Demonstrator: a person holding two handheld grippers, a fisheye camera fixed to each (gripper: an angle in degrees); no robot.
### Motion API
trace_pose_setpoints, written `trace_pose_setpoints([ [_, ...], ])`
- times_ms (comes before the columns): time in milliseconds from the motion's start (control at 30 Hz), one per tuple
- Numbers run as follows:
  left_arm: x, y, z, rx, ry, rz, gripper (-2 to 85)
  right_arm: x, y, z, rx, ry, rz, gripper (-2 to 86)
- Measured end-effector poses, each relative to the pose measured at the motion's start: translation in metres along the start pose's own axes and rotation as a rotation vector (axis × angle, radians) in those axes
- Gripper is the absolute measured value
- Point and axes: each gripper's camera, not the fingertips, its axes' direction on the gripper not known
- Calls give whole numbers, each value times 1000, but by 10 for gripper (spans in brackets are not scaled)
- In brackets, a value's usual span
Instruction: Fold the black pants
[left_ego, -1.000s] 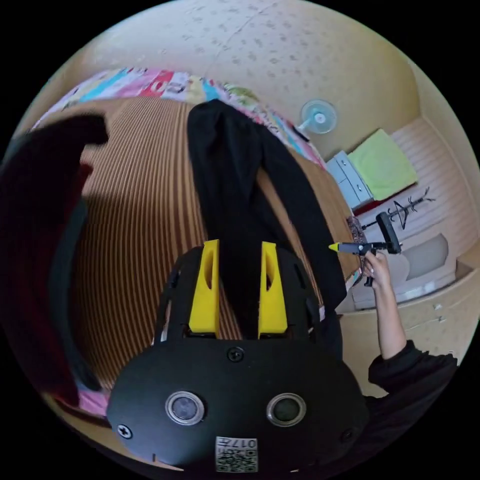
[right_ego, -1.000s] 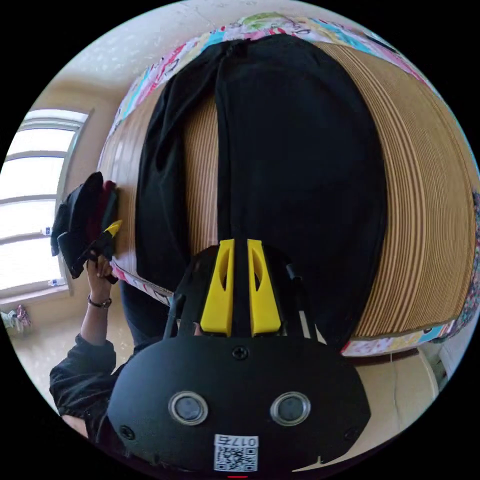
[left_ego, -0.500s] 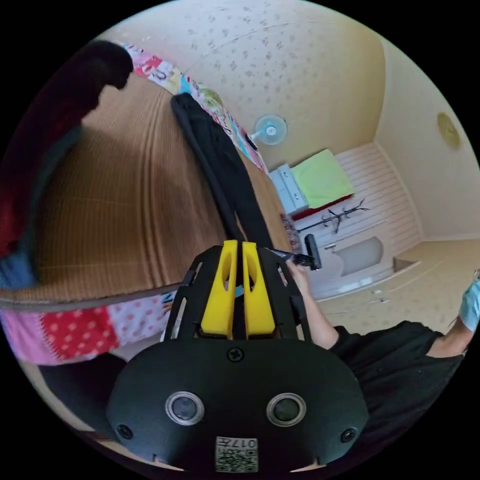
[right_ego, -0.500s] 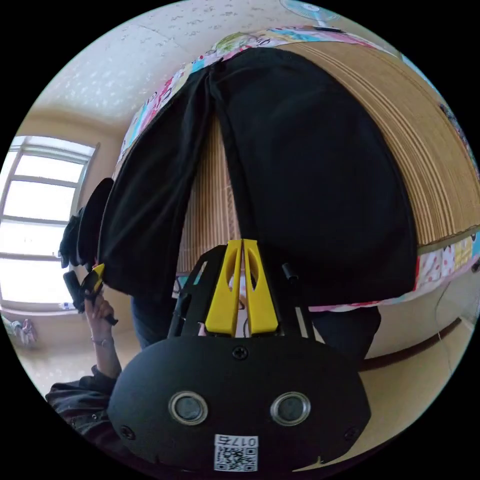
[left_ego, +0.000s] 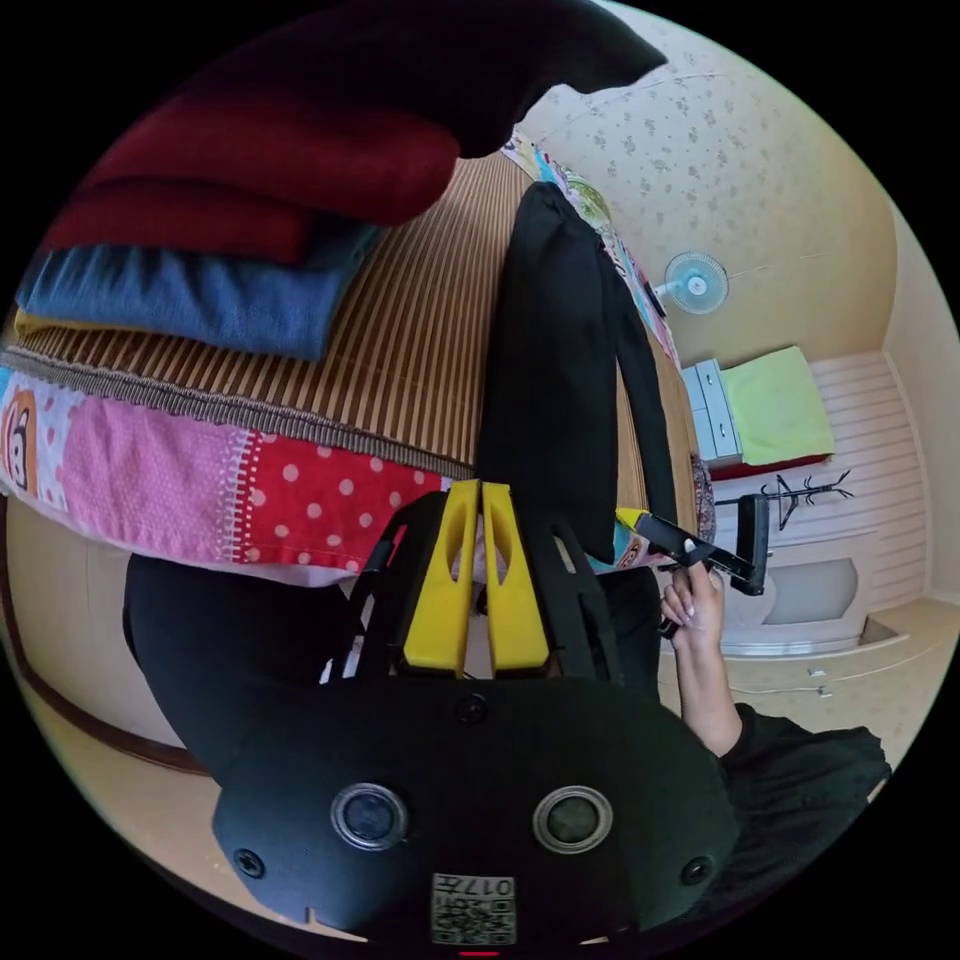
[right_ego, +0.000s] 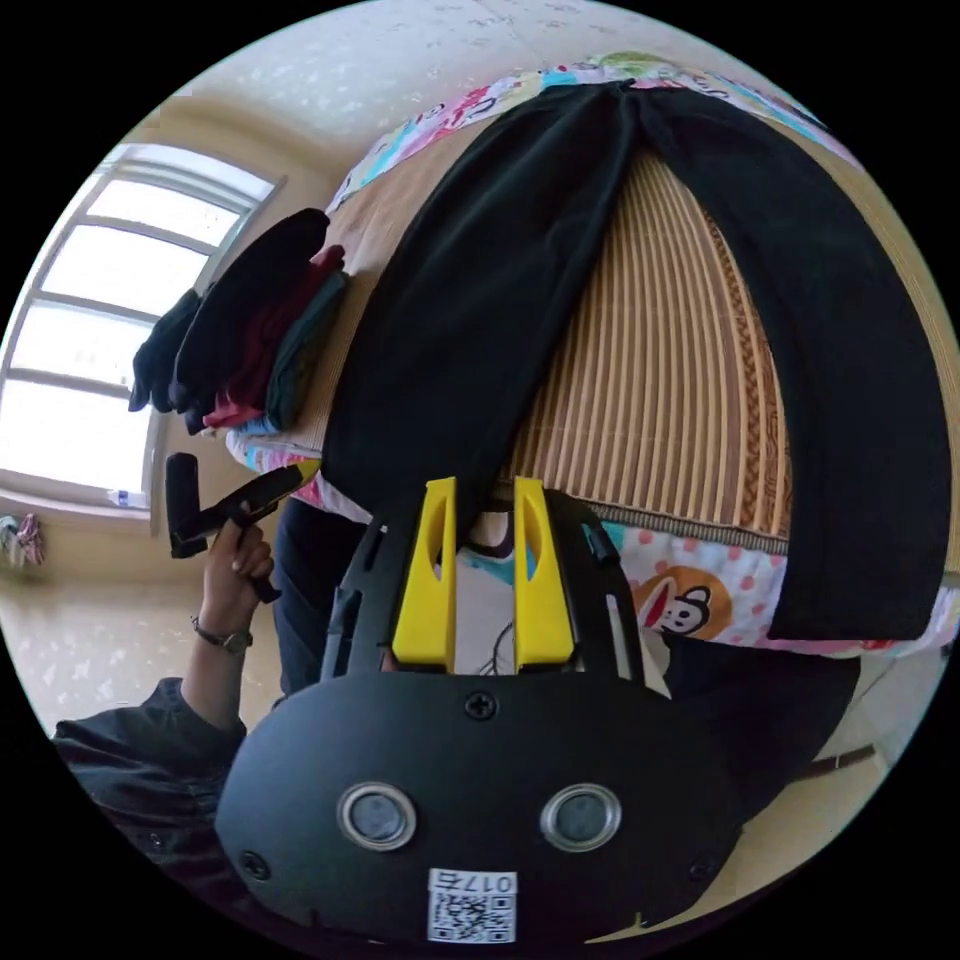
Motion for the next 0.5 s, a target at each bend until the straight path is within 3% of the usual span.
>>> trace_pose_setpoints([
  [67, 2, 0, -1, -10, -10, 17, -8, -12, -2, -4, -78, 34, -98, 68],
  [167, 7, 3, -4, -29, -71, 39, 0, -3, 8, -14, -54, -72, -55, 112],
  [333, 23, 10, -29, 164, -78, 106, 94, 18, 32, -17, 26, -145, 34, 104],
  [467, 21, -13, 10, 41, -169, 104, 103, 19, 33, -21, 6, -161, 35, 49],
  [500, 20, -17, 23, 0, -203, 74, 72, 20, 33, -22, 3, -171, 43, 45],
])
